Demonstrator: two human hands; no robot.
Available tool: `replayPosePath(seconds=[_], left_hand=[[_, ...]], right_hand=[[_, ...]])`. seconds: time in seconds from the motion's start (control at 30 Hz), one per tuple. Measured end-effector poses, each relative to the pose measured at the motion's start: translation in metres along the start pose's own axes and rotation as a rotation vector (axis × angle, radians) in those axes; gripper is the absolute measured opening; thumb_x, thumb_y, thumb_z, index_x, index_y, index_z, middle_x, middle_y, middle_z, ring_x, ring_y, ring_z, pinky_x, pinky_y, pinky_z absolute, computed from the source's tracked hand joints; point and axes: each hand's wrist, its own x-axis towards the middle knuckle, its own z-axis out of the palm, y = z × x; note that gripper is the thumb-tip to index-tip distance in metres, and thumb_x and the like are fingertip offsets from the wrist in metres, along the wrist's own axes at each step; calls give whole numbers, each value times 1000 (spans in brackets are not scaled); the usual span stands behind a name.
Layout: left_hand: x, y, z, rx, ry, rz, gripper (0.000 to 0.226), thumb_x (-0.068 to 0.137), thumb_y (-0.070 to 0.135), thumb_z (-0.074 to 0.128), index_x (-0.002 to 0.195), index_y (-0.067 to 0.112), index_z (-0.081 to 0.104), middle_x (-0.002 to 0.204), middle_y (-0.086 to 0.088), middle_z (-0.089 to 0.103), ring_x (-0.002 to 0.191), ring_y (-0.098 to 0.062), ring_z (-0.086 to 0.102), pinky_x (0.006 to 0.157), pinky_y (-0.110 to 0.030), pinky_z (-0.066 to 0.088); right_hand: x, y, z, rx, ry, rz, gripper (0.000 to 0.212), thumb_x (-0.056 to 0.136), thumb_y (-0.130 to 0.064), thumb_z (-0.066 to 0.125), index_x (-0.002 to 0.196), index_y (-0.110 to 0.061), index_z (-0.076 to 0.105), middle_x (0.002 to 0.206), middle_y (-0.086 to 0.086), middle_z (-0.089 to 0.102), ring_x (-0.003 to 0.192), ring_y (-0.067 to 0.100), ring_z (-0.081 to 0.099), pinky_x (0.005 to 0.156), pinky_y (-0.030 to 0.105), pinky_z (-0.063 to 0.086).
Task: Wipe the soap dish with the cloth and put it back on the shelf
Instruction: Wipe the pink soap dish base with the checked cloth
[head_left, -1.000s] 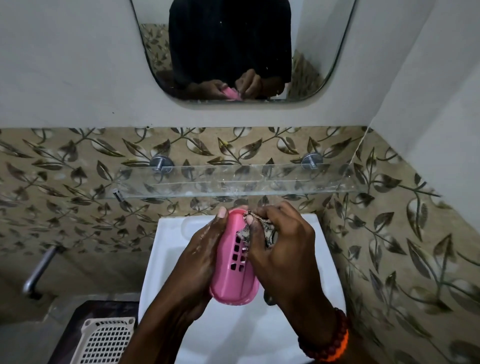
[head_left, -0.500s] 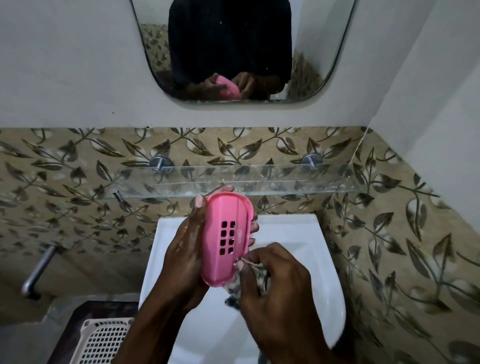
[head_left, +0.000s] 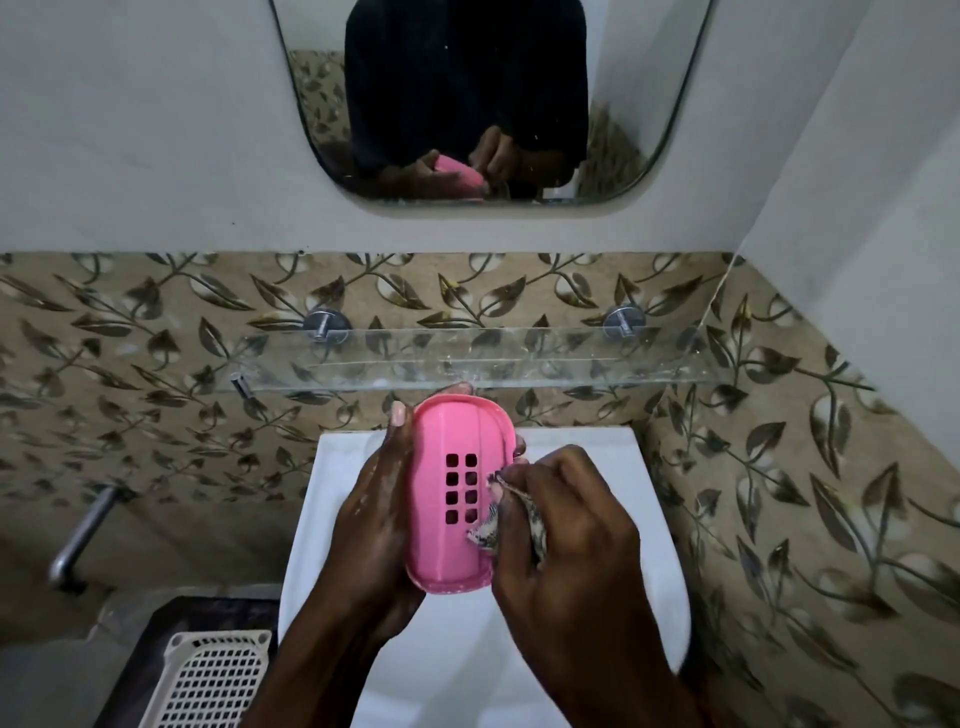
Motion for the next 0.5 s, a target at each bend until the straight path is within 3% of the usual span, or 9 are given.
replayPosePath(seconds=[0.13,0.27,0.33,0.5], left_hand=[[-7,-7,10,83,-40,20,48,82,56,47,104,29,81,104,-14,80,91,-28,78,75,-44,65],[-8,-3,12,113,-71,49,54,77,62,54,111,27,79,110,-14,79,98,-30,76,82,-44,62],[-9,-2,10,120,-79,48,46,83,56,53,105,27,80,104,-12,80,93,-26,77,79,-41,62],[-11,-6,15,189,-46,103,38,91,51,48,98,34,81,101,-7,81,91,-22,77,83,-40,62]], right_hand=[[25,9,-1,-63,67,-47,11,93,-1,61,100,-2,69,92,6,56,71,7,51,64,12,44],[32,9,-4,-77,-14,-157,11,90,3,61,98,0,67,95,10,56,76,19,57,69,21,49],[31,13,-3,-77,-48,-213,11,89,5,62,97,0,67,96,9,55,79,20,57,71,25,52],[26,17,3,-80,-2,-83,6,90,-2,63,91,-3,68,92,7,57,70,18,57,65,23,47]])
